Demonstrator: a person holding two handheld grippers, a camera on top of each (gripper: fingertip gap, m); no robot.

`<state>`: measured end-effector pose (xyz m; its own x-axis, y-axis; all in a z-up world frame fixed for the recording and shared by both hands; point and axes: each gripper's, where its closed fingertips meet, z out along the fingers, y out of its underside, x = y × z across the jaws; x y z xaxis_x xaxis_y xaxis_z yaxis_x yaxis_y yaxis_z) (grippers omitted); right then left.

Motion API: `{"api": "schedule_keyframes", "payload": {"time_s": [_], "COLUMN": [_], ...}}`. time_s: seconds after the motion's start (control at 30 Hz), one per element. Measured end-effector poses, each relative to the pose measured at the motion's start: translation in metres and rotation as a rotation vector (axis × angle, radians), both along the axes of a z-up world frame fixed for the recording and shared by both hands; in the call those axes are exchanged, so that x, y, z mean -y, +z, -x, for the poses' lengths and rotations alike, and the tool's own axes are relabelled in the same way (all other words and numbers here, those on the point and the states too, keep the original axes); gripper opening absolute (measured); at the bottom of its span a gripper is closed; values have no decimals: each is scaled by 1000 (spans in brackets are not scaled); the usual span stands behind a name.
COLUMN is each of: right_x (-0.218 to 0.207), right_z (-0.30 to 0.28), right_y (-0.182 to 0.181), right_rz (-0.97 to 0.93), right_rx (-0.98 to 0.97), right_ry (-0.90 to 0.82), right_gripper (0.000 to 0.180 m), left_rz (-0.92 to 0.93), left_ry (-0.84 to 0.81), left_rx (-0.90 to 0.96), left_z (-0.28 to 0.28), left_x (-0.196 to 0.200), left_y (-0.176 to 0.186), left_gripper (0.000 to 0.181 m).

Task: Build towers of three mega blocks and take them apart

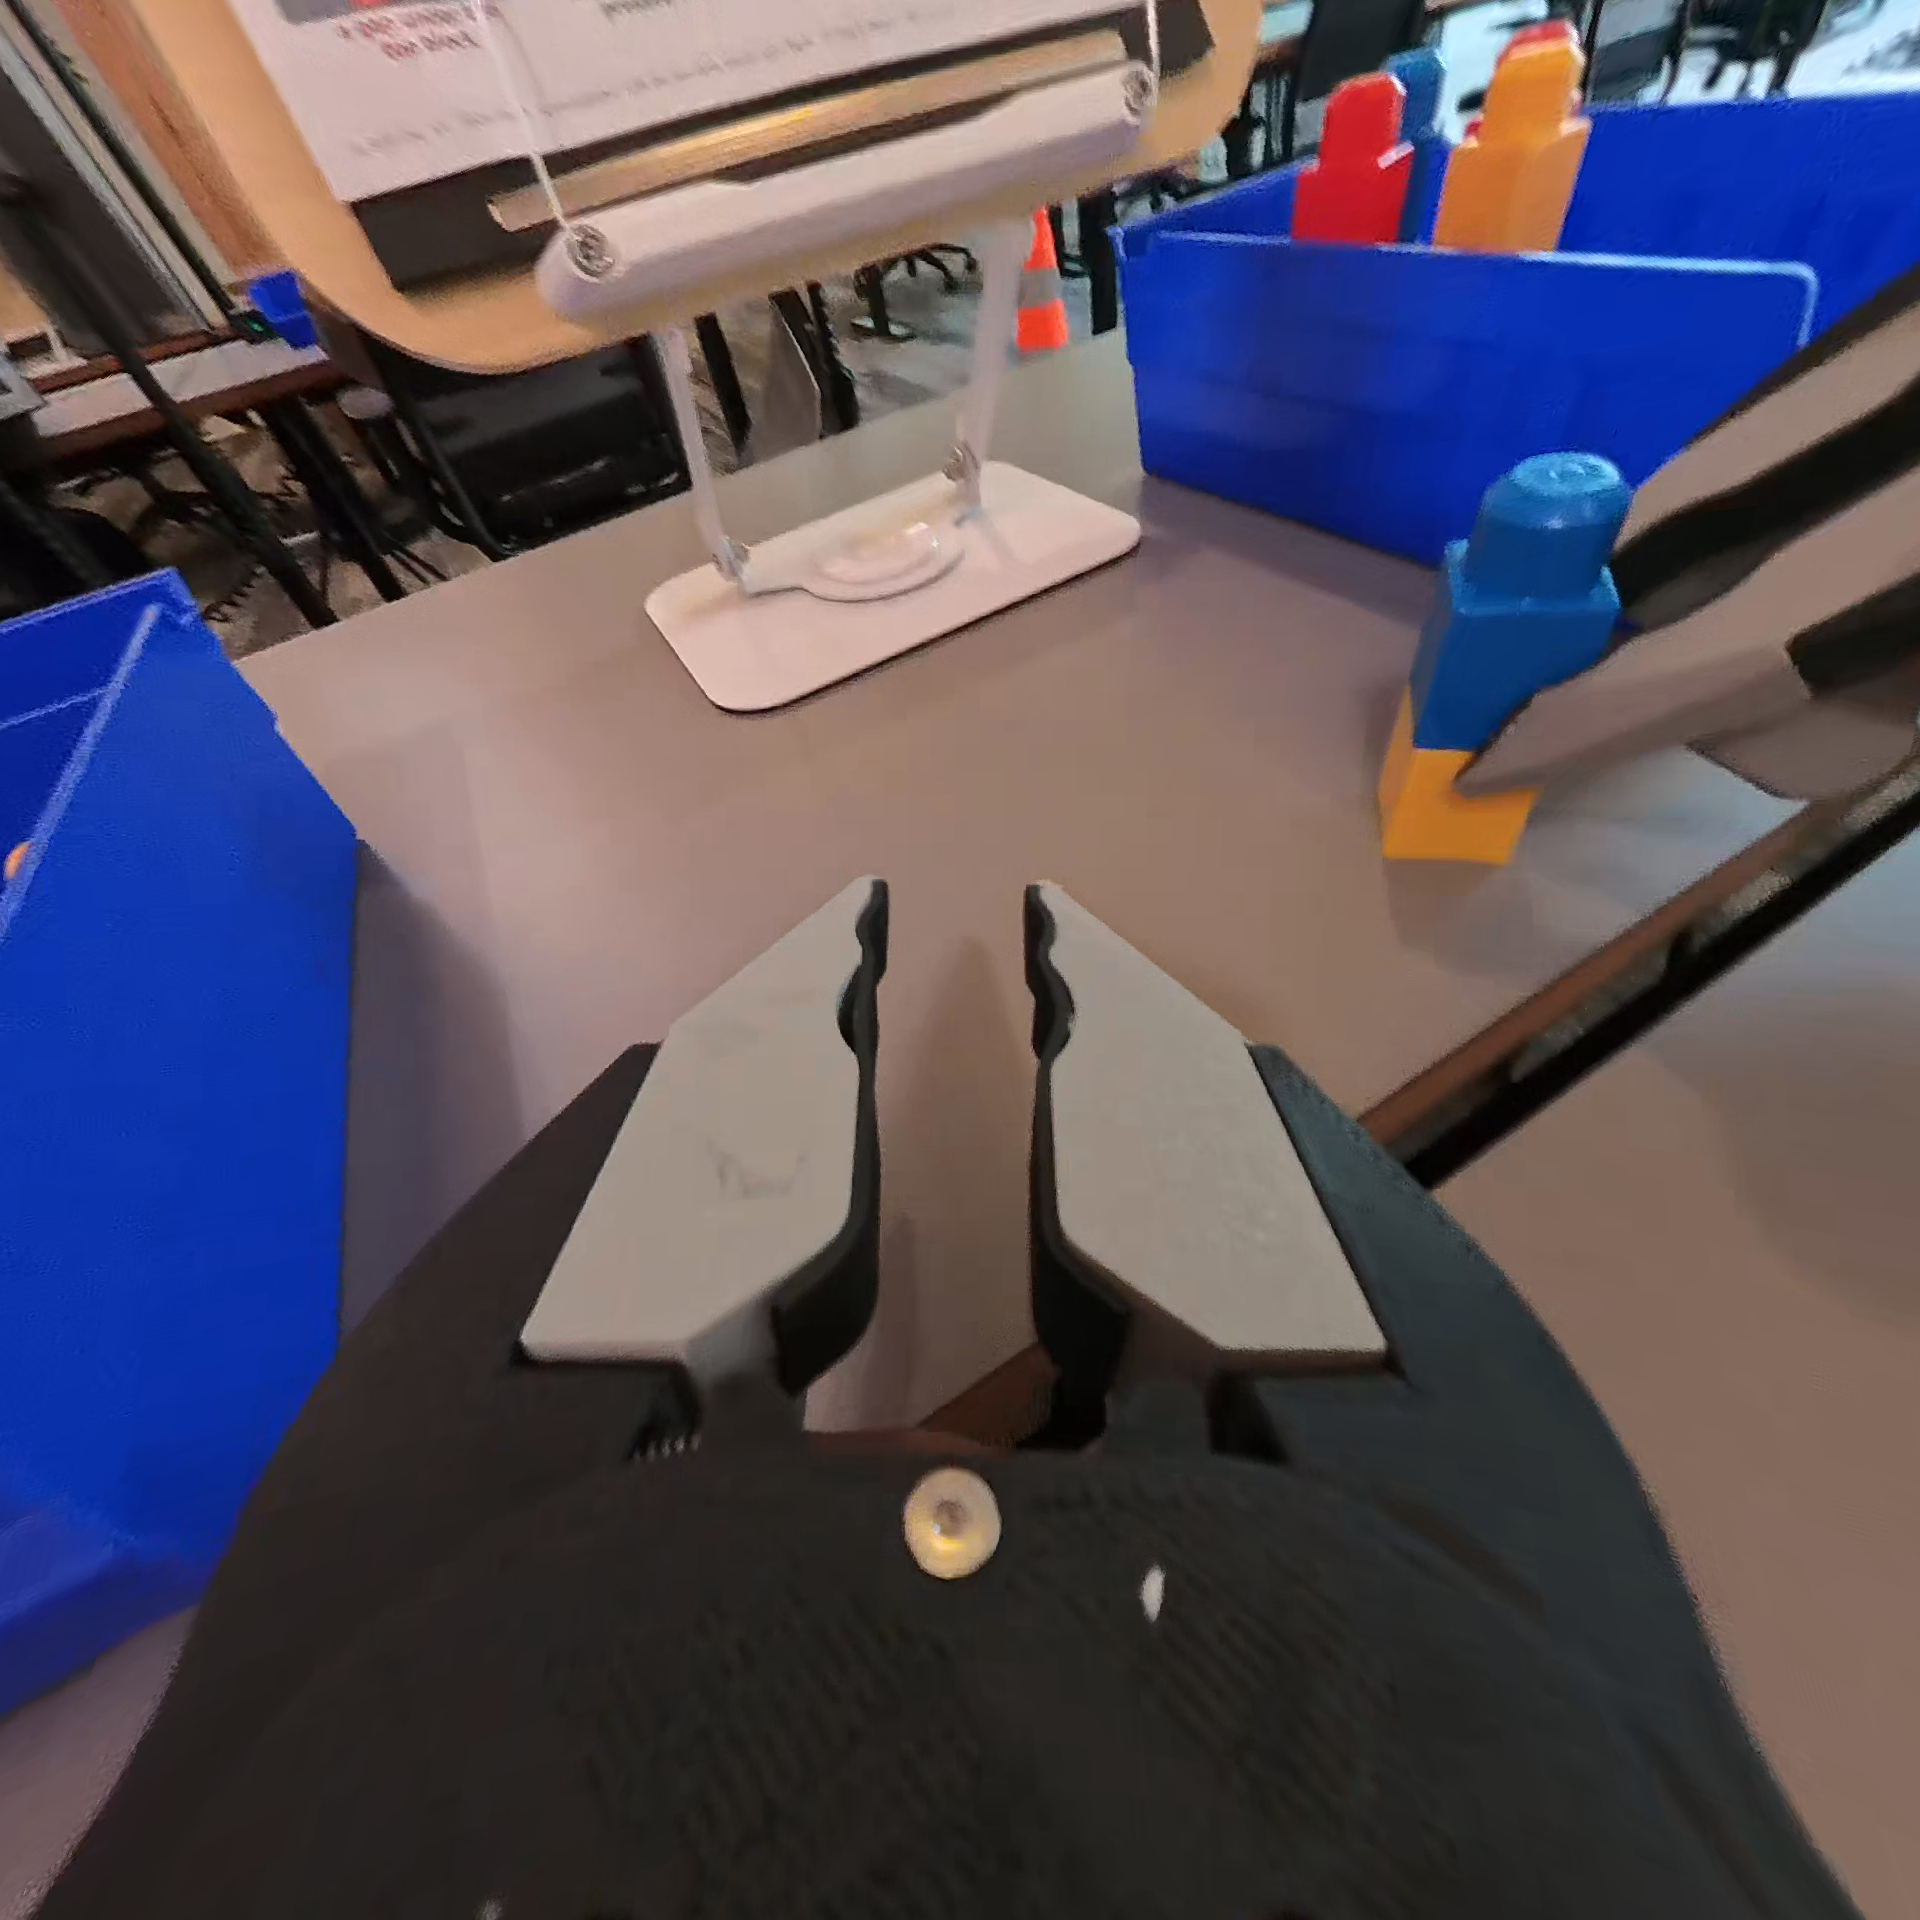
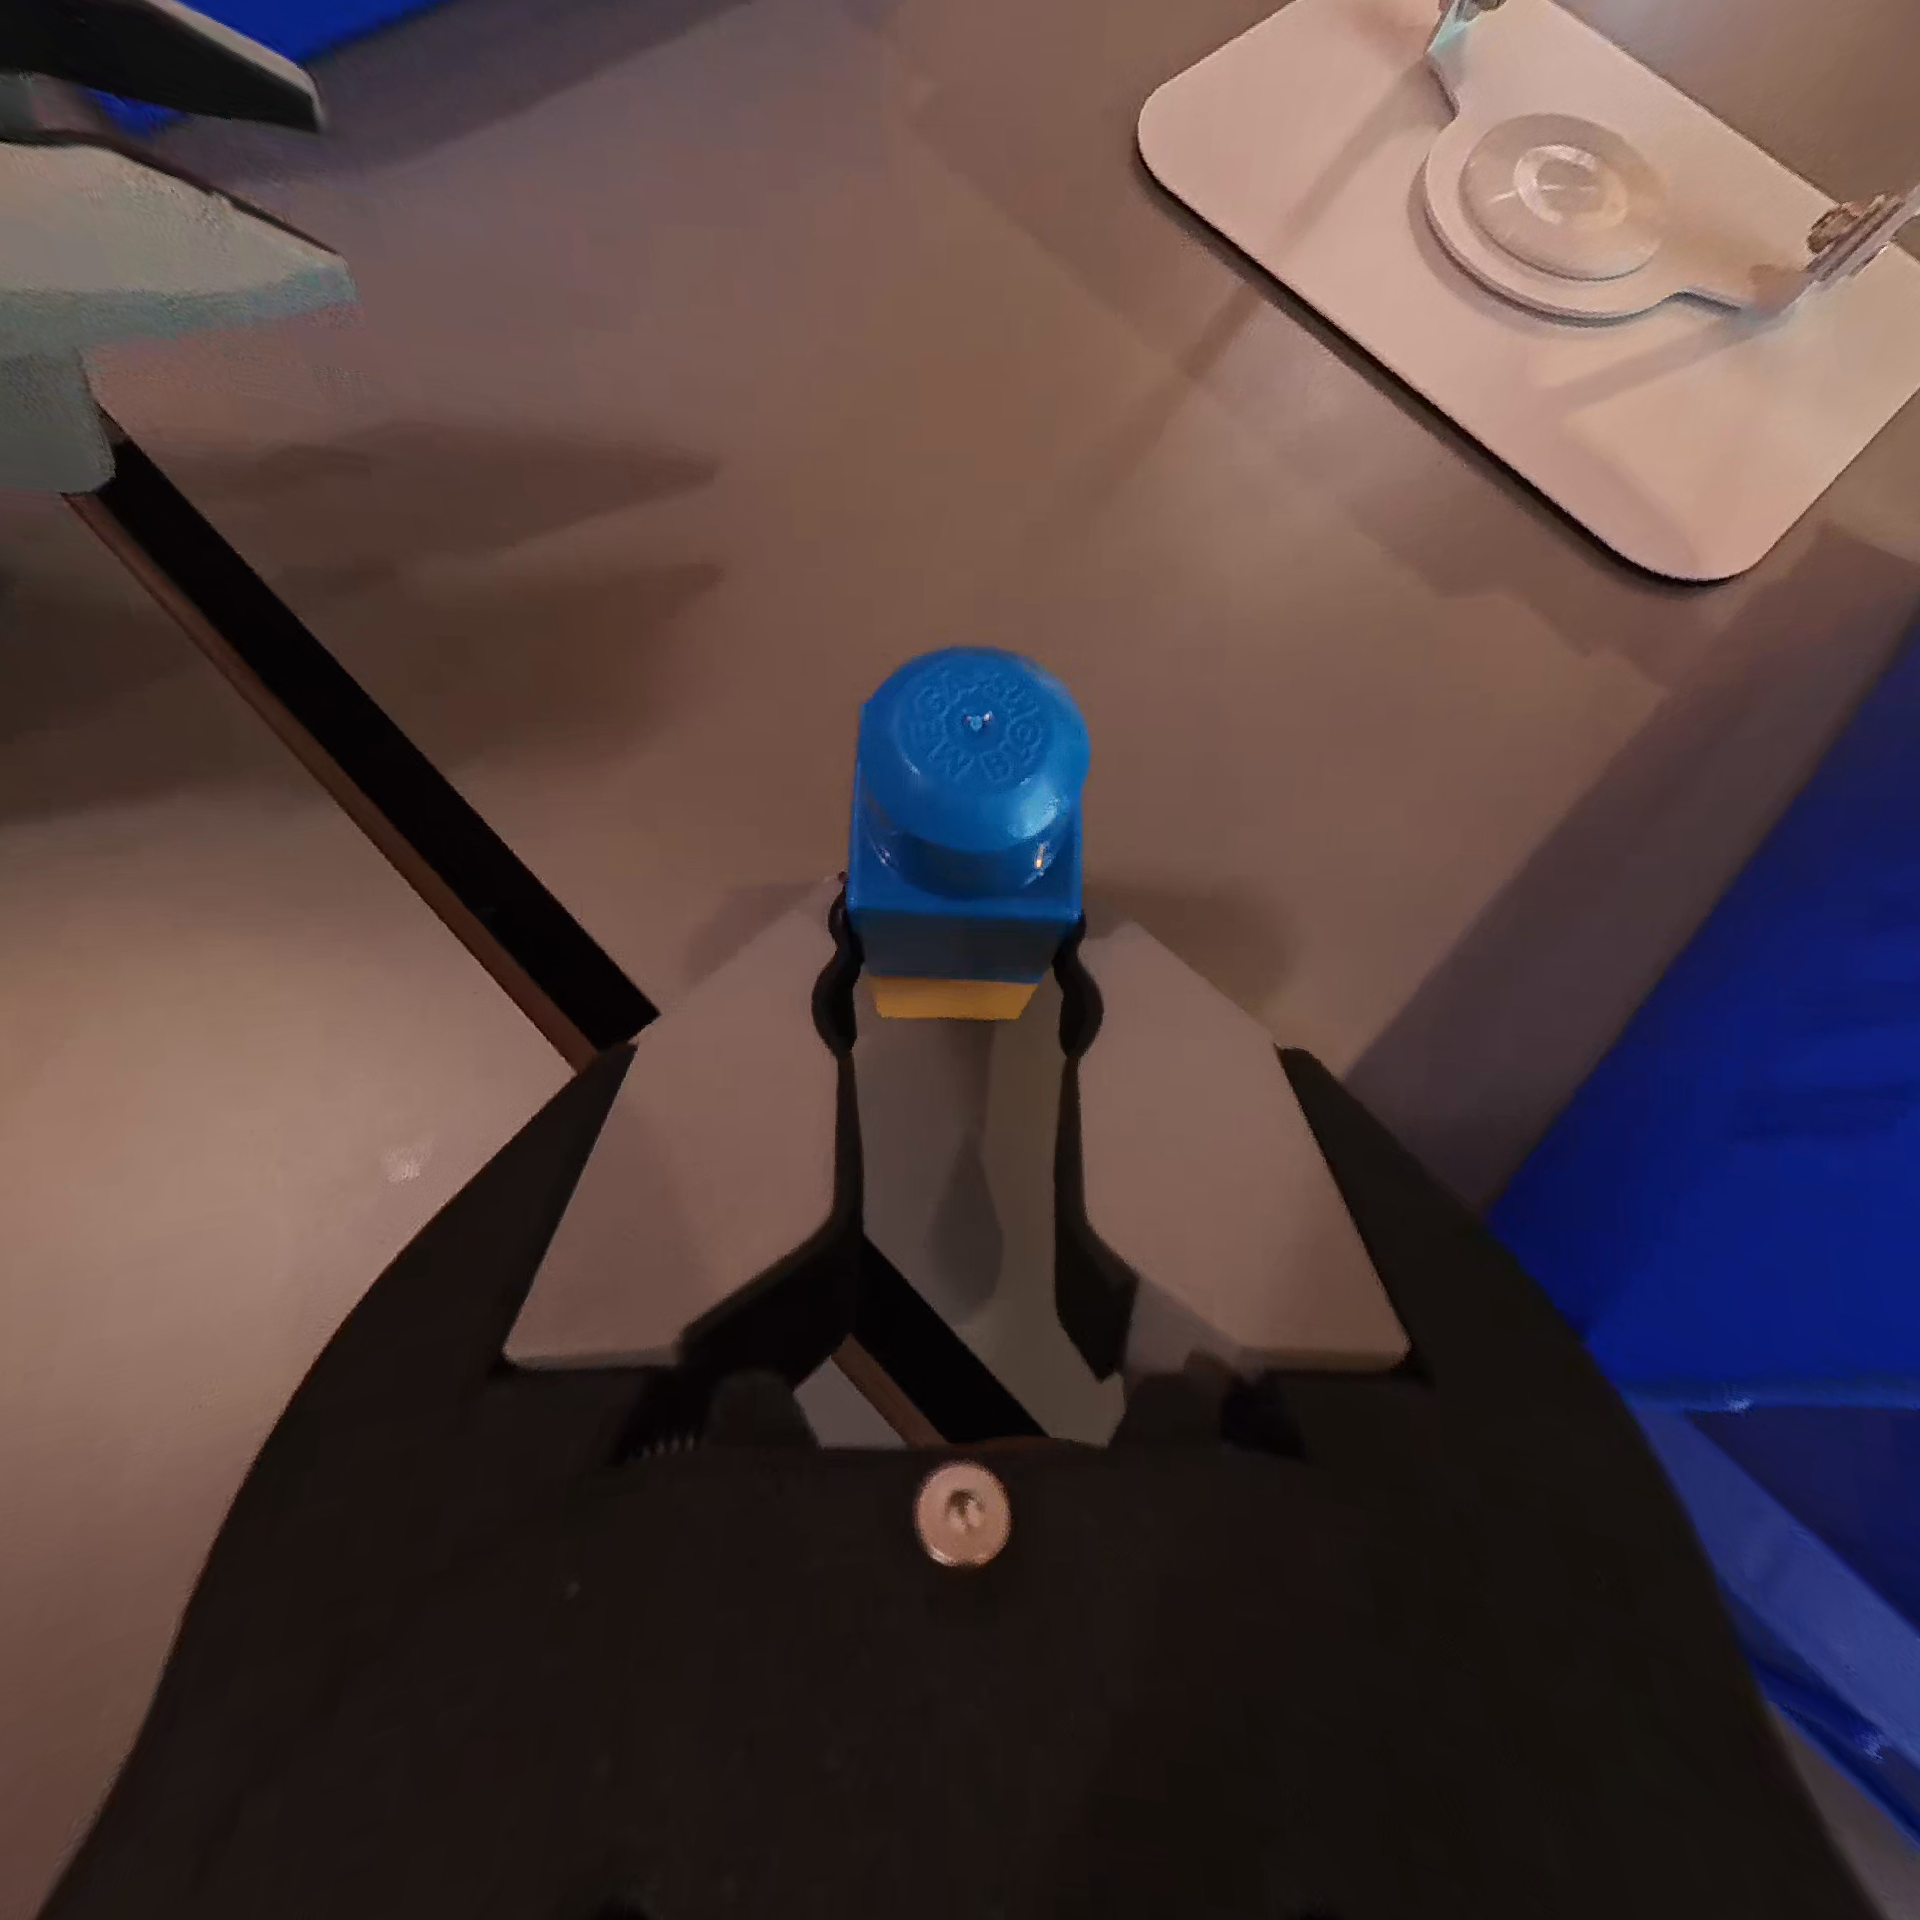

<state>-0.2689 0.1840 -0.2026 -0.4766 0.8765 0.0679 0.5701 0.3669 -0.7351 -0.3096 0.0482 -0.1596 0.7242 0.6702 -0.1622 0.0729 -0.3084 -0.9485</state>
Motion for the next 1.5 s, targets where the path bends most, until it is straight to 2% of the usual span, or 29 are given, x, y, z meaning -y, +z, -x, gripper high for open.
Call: {"api": "schedule_keyframes", "payload": {"time_s": [0.1,0.27,0.37,0.6,0.77,0.83,1.07,1.2,1.5], "right_x": [2,2,-3,-15,1,6,-25,-27,-27], "right_z": [1,0,-3,-21,-38,-38,-14,-8,-6], "right_y": [-4,-4,7,68,119,123,124,107,101], "right_rz": [39,60,49,131,239,239,195,153,170], "right_rx": [12,23,-10,-150,-325,-366,-633,-630,-626], "right_ry": [6,5,-1,-33,16,27,-138,-138,-147], "right_gripper": [36,59,65,76,78,78,66,46,44], "left_rz": [-30,-94,-137,-169,-161,-155,-132,-141,-112], "left_ry": [36,72,68,91,87,85,62,60,62], "left_rx": [-11,-74,-118,-149,-160,-166,-176,-175,-176], "left_z": [4,4,2,3,2,1,-2,-2,-2], "left_x": [5,18,23,31,30,30,25,26,24], "left_y": [4,16,25,30,31,31,30,30,27], "left_gripper": [24,25,25,26,26,26,26,26,28]}}
